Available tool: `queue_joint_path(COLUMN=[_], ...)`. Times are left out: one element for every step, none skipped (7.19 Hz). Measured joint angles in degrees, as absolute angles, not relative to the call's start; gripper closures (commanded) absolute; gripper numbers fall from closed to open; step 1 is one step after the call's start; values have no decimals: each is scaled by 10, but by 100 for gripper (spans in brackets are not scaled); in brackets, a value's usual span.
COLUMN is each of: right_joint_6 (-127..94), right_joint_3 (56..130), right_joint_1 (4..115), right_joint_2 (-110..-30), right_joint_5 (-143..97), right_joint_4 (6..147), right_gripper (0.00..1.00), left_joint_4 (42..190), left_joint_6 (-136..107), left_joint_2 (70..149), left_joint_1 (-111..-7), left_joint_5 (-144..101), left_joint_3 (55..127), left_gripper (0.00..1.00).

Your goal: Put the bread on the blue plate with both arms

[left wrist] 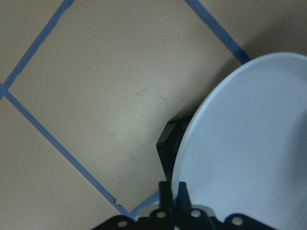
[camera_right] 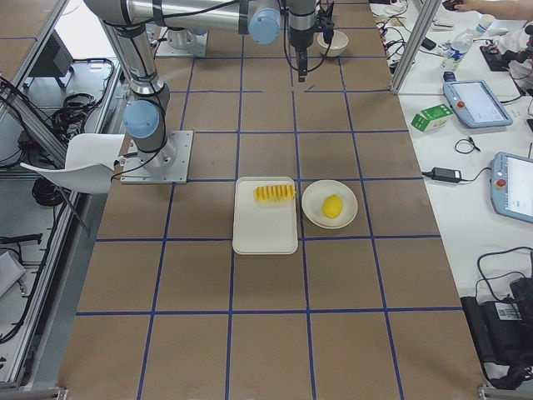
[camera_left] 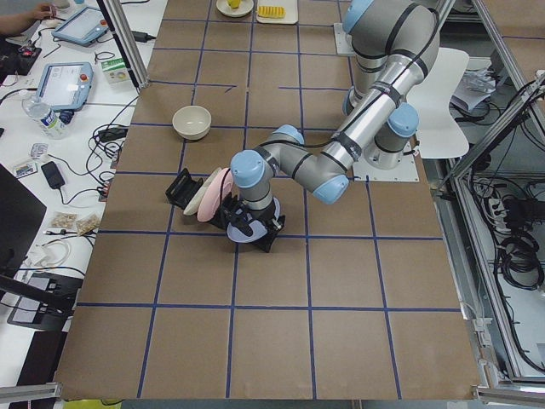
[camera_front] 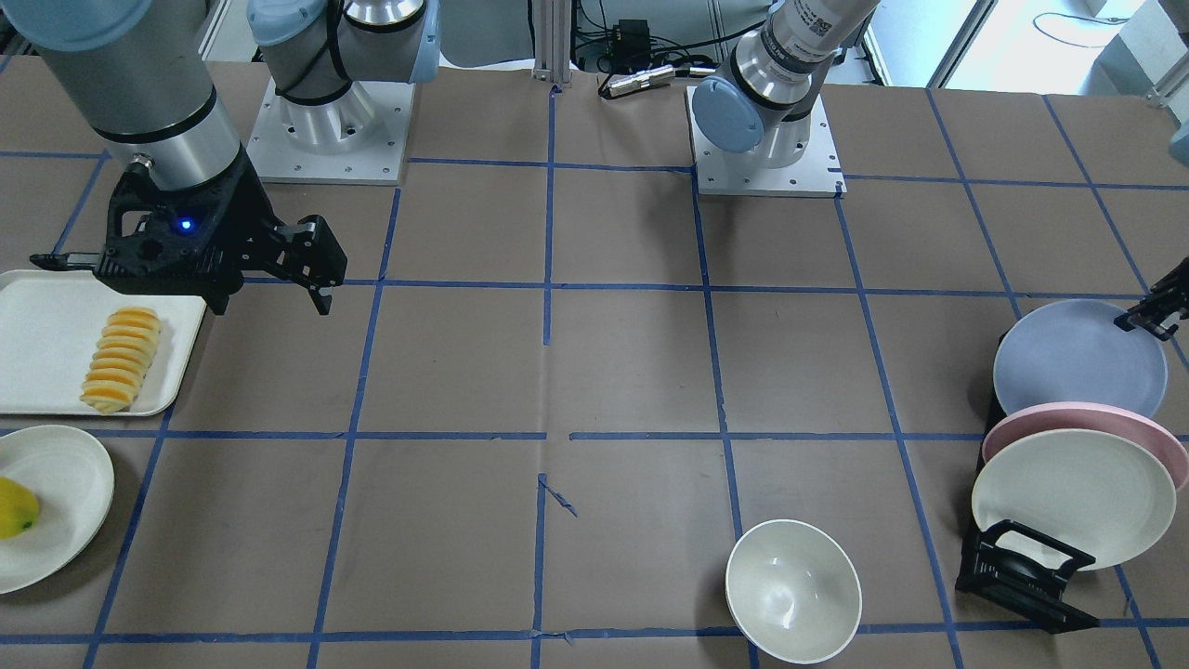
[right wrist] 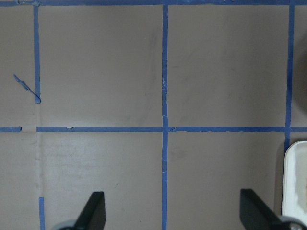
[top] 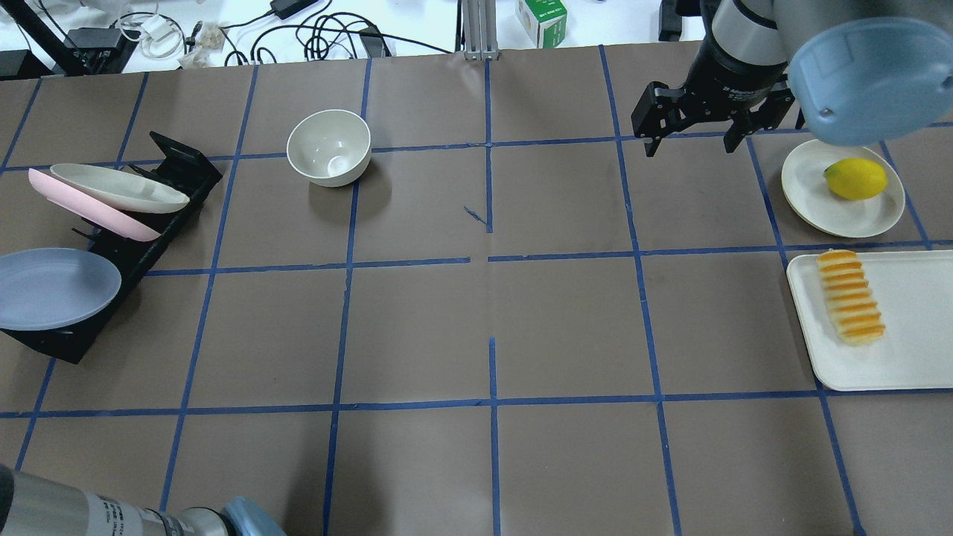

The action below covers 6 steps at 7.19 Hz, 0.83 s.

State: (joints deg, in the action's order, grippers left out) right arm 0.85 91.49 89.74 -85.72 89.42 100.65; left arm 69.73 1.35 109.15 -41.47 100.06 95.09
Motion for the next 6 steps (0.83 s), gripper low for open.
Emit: queue_joint_path(right_joint_6=[9,9,9,10,10,10], right_joint_3=[915,915,915,915,915,915], right_joint_1=[897,897,897,897,897,897], right_joint_2=[-858,-858,-857,-857,-857,-858], right_joint_5=[894,894,894,894,894,894], right_joint_4=[1005,1004,1002,1001,1001,1000], right_gripper=[0,0,0,0,0,0], left_joint_4=[705,715,731,751,783,830], left_joint_6=[13,12,11,11,11,10], left_joint_2=[1082,1071,1059,1045,1027,1009], left_joint_1=[-416,-417,-419,-420,-420,-420], left_joint_5=[1000,1000,1000,1002,1004,1009], left_joint_3=[950,950,948,943,931,909], left_gripper=[100,100,100,100,100,100])
